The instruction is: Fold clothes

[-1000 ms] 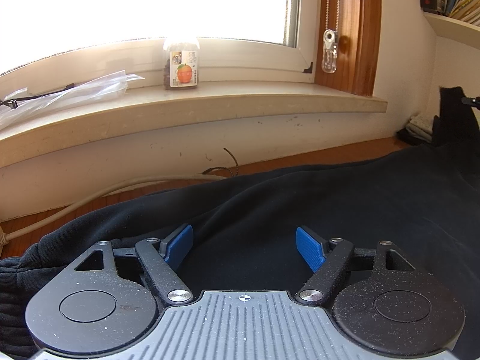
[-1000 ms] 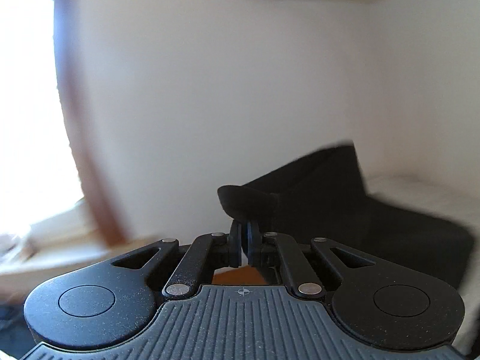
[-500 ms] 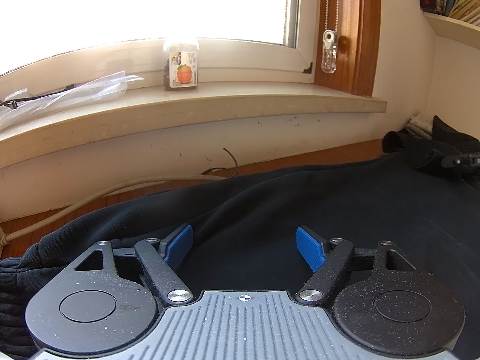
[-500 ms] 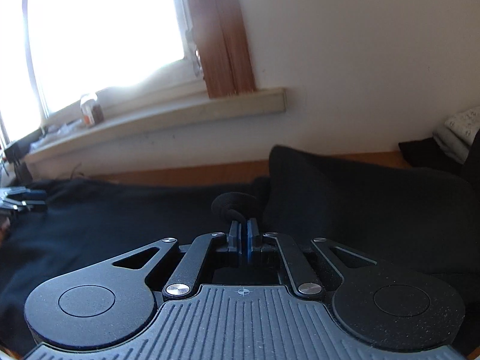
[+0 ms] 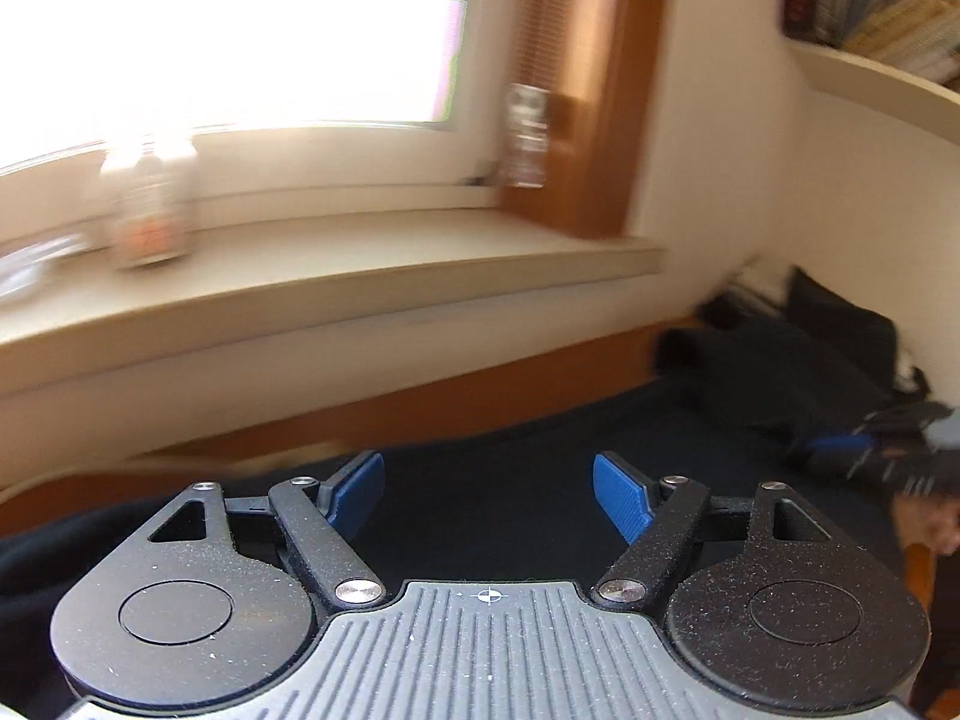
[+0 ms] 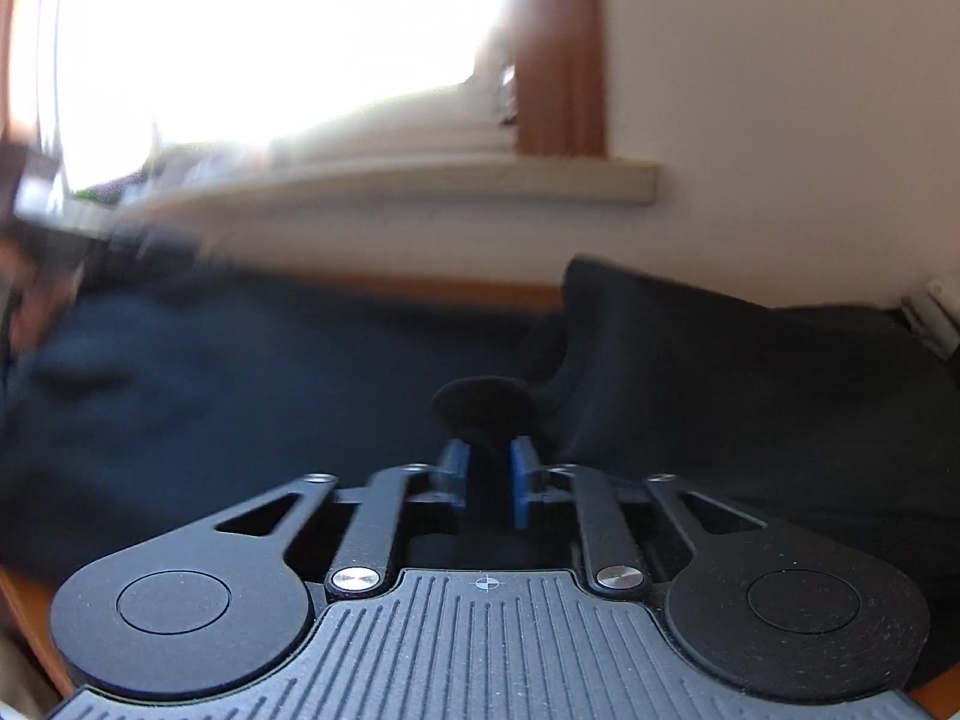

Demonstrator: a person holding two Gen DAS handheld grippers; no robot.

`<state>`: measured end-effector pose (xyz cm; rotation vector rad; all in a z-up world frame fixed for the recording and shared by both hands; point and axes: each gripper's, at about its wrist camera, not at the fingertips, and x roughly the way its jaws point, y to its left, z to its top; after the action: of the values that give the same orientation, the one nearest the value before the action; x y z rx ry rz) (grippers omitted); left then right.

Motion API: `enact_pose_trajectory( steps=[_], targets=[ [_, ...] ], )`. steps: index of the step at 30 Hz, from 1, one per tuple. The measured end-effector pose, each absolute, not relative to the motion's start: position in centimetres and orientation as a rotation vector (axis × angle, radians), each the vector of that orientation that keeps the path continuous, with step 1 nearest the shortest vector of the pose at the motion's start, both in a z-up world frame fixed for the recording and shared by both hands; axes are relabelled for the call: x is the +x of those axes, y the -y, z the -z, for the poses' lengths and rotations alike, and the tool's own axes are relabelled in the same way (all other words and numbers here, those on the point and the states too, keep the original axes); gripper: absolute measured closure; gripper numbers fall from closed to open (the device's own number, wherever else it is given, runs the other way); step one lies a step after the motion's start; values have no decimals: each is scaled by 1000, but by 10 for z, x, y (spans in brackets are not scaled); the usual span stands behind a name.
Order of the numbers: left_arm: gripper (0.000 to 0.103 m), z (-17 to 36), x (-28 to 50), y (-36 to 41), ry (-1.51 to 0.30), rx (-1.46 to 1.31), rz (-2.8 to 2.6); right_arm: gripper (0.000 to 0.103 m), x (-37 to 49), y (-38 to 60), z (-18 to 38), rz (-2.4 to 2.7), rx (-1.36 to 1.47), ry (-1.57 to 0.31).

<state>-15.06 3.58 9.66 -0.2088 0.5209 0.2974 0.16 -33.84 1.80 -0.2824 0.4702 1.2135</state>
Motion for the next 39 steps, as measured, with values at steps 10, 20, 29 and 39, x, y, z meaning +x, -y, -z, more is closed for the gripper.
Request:
enact_pose_trajectory(
  steps=[10,20,29,39],
  targets=[
    [29,-79,-15,19,-577,-275,-105,59,1,379,-24,-1174,-283,-379],
    [63,-50,35,63,-705,-252,10,49,47,424,-19,-958,15,-393],
    [95,-70,-11,79,-619,-178,39,50,56,448,-14,-938,138,-398],
    [51,-65,-24,75,-669,-139,-38,54,33,419,-20,-1092,-89,-394]
  ],
)
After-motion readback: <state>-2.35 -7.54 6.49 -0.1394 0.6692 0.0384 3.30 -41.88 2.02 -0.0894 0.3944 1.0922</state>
